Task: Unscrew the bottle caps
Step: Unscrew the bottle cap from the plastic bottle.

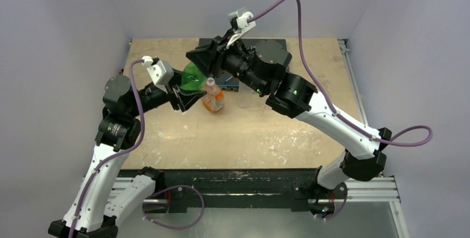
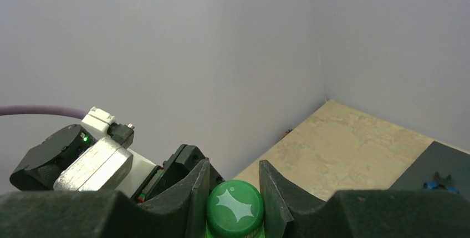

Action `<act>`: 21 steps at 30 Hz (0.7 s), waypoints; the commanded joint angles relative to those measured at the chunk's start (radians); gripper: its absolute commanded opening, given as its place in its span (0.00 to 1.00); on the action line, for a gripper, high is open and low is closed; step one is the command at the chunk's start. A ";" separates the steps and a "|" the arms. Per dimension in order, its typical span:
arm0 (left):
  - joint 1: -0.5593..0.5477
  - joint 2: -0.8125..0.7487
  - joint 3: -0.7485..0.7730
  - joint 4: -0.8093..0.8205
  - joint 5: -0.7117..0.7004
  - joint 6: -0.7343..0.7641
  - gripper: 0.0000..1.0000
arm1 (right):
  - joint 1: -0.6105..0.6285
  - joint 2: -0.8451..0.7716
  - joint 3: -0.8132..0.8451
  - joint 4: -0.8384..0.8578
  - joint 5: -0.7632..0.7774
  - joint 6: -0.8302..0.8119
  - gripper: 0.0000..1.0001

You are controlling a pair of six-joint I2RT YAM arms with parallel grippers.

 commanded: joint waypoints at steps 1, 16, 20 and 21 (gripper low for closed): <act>0.001 -0.001 -0.017 0.103 0.107 -0.125 0.14 | -0.001 -0.078 -0.019 0.101 -0.094 -0.019 0.00; -0.010 0.024 0.051 0.410 0.571 -0.548 0.11 | -0.007 -0.146 -0.091 0.349 -0.889 0.014 0.00; -0.010 0.028 0.082 0.338 0.610 -0.496 0.09 | -0.018 -0.111 -0.050 0.322 -1.067 0.020 0.00; -0.010 0.028 0.084 0.328 0.618 -0.490 0.09 | -0.020 -0.107 -0.044 0.316 -1.093 0.017 0.00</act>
